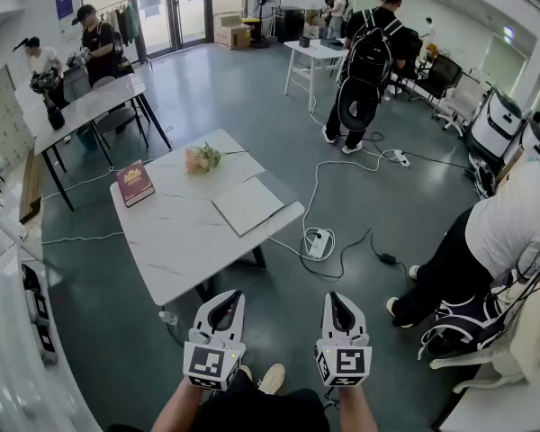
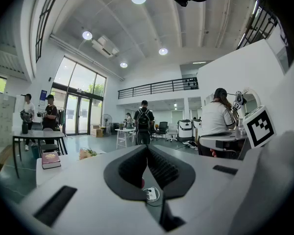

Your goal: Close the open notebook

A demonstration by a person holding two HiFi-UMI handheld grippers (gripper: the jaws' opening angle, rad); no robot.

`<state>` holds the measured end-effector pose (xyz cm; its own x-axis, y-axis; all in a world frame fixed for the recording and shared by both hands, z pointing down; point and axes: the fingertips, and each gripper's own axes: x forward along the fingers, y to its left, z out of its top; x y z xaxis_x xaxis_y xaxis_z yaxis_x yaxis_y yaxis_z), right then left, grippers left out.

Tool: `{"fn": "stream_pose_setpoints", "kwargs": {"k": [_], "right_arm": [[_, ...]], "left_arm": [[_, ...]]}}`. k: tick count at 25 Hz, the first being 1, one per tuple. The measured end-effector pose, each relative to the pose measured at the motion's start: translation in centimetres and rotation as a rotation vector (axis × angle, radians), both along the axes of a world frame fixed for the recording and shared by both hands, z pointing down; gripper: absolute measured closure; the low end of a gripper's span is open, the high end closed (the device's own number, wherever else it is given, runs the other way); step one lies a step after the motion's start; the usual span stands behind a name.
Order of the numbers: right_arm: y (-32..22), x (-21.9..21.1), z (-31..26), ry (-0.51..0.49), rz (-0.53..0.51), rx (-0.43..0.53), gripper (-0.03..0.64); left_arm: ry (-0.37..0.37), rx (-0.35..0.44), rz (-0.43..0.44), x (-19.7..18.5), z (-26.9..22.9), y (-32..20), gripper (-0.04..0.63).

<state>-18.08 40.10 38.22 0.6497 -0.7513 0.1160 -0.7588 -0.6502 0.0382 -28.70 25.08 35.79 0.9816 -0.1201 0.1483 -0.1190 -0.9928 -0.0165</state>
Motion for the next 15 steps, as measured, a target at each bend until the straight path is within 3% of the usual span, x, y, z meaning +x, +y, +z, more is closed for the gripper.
{"fn": "stream_pose_setpoints", "kwargs": {"k": [15], "right_arm": [[1.2, 2.5, 0.4, 0.002, 0.007, 0.005, 0.600]], "left_arm": [[0.003, 0.005, -0.001, 2.6, 0.6, 0.7, 0.571]]}}
